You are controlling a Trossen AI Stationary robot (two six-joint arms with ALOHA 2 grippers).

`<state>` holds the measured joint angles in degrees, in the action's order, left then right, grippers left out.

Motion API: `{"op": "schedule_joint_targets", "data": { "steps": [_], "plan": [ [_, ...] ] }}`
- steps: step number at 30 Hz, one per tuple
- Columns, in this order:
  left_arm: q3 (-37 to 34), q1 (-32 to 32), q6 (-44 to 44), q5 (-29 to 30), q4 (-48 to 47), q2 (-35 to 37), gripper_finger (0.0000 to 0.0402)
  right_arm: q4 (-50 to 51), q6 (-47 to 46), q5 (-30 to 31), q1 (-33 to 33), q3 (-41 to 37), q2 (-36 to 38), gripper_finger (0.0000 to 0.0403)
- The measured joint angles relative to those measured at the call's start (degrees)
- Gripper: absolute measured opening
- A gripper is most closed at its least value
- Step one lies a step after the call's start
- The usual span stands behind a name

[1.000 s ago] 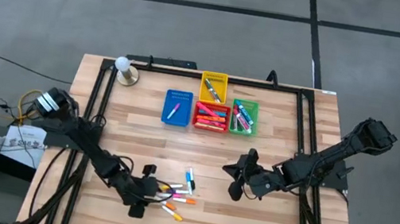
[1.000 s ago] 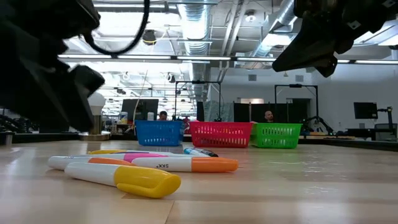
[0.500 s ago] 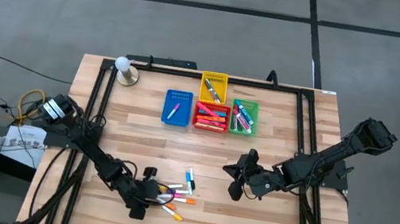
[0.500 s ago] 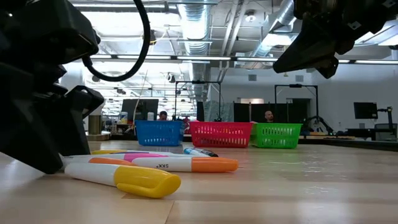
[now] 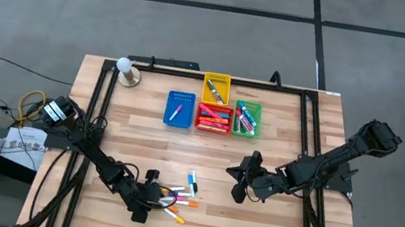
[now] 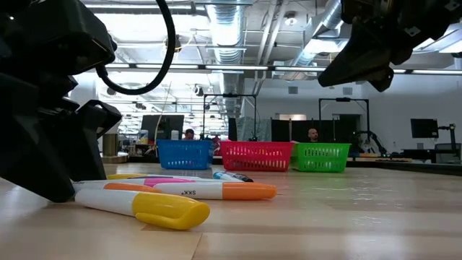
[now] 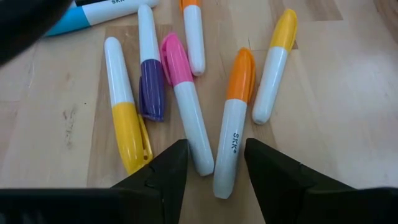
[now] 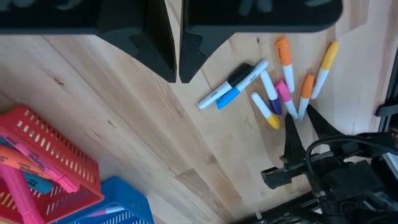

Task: Pick & Place Markers
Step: Put the bottom small orange highlighter pen into the blue bin

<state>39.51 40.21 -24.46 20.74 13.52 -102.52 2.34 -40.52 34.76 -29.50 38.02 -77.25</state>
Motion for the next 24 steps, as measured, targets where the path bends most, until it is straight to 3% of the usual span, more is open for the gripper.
{"op": "schedule_joint_targets", "data": {
  "steps": [24],
  "plan": [
    [-0.1,3.0,7.3,6.7,-0.1,-0.1,0.0163,0.5,-2.1,0.4,0.0,0.0,0.0,0.0011]
  ]
}}
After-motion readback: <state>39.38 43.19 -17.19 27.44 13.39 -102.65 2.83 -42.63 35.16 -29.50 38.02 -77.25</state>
